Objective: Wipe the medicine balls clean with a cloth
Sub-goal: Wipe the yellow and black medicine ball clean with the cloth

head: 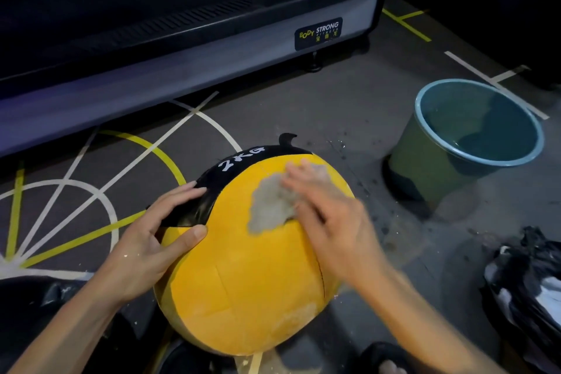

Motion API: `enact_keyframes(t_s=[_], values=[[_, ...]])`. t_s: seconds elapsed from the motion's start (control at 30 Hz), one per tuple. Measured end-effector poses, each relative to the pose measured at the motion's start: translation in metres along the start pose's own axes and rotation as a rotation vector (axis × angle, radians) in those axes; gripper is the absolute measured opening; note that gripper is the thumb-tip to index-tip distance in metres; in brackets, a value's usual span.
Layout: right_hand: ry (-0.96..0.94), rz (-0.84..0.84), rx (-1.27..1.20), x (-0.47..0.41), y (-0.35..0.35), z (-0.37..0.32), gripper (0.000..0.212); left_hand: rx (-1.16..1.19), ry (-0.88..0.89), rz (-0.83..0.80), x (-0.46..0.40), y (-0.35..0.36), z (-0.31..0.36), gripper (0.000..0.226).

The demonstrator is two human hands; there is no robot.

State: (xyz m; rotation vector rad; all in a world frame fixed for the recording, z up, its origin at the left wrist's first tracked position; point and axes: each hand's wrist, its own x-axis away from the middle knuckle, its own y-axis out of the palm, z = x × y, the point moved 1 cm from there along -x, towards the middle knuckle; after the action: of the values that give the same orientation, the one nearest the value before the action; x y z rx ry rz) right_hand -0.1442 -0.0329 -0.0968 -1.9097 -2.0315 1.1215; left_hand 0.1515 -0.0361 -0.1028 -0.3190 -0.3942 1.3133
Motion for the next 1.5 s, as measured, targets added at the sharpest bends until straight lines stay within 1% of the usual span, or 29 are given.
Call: enact_keyframes(t_s=[0.07,0.13,0.2,0.23,0.27,0.3,0.33,0.4,0.47,0.6,0.67,0.73,0.83,0.87,0.97,1.03,1.2,1.33,1.4,1.5], values=[[0.225,0.111,0.01,-0.012,-0.017,0.025,0.035,0.017,-0.011,-0.006,0.0,0.0,0.001,0.05],[0.441,0.162,-0.034,-0.018,-0.033,0.054,0.03,0.011,-0.01,-0.005,0.001,-0.002,-0.001,0.055],[0.57,0.279,-0.103,-0.016,-0.052,0.073,0.025,-0.007,-0.002,-0.003,0.001,-0.002,-0.001,0.054],[0.593,0.351,-0.098,-0.014,-0.061,0.076,0.025,-0.017,0.001,0.0,0.001,-0.002,-0.002,0.053],[0.597,0.403,-0.066,-0.013,-0.068,0.075,0.025,-0.022,0.002,0.002,0.001,-0.002,-0.002,0.049],[0.587,0.415,-0.026,-0.013,-0.074,0.073,0.023,-0.027,0.001,0.003,0.0,-0.001,-0.002,0.046],[0.568,0.391,0.004,-0.015,-0.076,0.07,0.02,-0.032,0.003,0.003,-0.001,0.0,-0.002,0.047],[0.524,0.322,0.042,-0.018,-0.075,0.065,0.018,-0.04,0.013,-0.002,-0.003,0.0,-0.002,0.058],[0.492,0.306,0.056,-0.022,-0.074,0.06,0.016,-0.041,0.011,0.002,-0.004,0.001,-0.001,0.065],[0.432,0.25,0.026,-0.035,-0.072,0.044,0.008,-0.03,0.012,-0.004,-0.004,0.002,0.001,0.065],[0.338,0.27,0.102,-0.042,-0.068,0.032,0.014,-0.04,0.011,-0.002,-0.005,0.002,0.001,0.066],[0.281,0.227,0.169,-0.044,-0.062,0.023,0.027,-0.05,0.001,-0.003,-0.005,0.002,0.0,0.066],[0.34,0.035,0.126,-0.027,-0.052,0.011,0.045,-0.055,0.002,0.003,-0.005,0.002,0.001,0.066],[0.347,0.008,0.105,-0.019,-0.051,0.006,0.047,-0.055,0.006,0.008,-0.005,0.002,0.002,0.065],[0.384,0.017,0.033,0.001,-0.053,-0.004,0.052,-0.05,0.014,0.015,-0.004,0.004,0.003,0.065],[0.391,-0.013,-0.001,0.01,-0.054,-0.01,0.054,-0.049,0.01,0.013,-0.004,0.004,0.004,0.065],[0.368,-0.029,-0.056,0.033,-0.045,-0.018,0.049,-0.039,0.007,0.01,-0.004,0.004,0.005,0.065],[0.319,-0.018,-0.079,0.039,-0.051,-0.024,0.036,-0.038,0.014,0.01,-0.003,0.006,0.006,0.065],[0.297,-0.065,-0.008,0.035,-0.063,-0.03,0.033,-0.039,0.013,0.007,-0.003,0.006,0.005,0.066],[0.232,-0.199,0.212,0.021,-0.076,-0.039,0.031,-0.04,0.008,0.005,-0.004,0.005,0.005,0.066]])
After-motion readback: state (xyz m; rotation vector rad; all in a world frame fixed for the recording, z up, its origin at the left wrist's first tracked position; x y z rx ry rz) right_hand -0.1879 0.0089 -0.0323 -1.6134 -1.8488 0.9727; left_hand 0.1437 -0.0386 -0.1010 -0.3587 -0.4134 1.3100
